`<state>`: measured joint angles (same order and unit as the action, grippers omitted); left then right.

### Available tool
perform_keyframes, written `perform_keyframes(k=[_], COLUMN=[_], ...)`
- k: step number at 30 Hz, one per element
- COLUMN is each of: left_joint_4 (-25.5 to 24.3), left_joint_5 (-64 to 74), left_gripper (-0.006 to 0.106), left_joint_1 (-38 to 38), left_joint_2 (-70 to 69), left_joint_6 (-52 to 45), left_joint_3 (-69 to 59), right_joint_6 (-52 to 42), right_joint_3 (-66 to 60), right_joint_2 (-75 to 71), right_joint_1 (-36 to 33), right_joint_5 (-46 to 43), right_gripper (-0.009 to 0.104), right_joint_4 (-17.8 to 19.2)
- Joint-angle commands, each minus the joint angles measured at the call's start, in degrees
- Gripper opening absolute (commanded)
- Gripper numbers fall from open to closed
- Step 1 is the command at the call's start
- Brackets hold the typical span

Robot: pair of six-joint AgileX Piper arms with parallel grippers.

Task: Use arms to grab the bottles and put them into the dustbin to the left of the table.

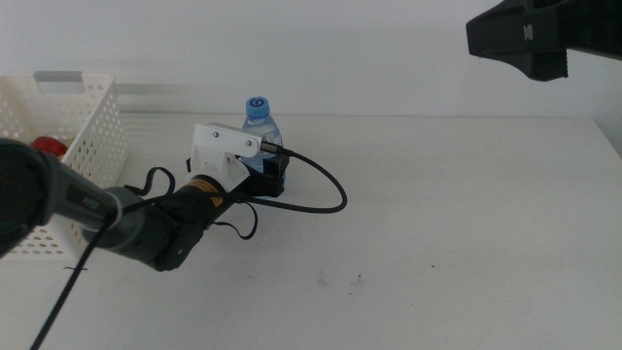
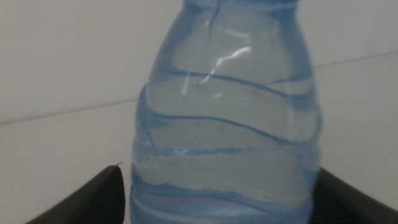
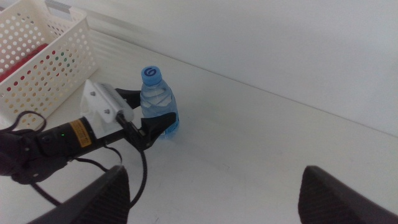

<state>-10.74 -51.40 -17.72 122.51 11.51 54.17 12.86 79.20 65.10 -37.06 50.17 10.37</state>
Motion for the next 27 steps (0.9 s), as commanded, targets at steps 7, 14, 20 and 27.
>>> perform_keyframes(k=[7,14,20,27], left_joint_4=[0.4,2.8,-1.9,-7.2], left_joint_5=[0.0,0.0,10.7,43.8], left_gripper=[0.094,0.091,0.050,0.002], left_joint_1=[0.1,0.1,0.3,0.0], left_joint_2=[4.5,7.2,2.8,-16.4], left_joint_6=[0.5,0.3,4.4,9.1], left_joint_3=[5.9,9.1,9.3,9.9], right_joint_6=[-0.2,-0.3,-0.2,-0.2], right_joint_3=[0.3,0.3,0.3,0.3], right_joint_2=[-0.2,-0.2,-0.2,-0.2], right_joint_1=[-0.2,-0.2,-0.2,-0.2], right_joint_5=[-0.4,-0.4,-0.4,-0.4], right_gripper=[0.093,0.093,0.093,0.093], right_joint_4=[0.4,0.4,0.4,0.4])
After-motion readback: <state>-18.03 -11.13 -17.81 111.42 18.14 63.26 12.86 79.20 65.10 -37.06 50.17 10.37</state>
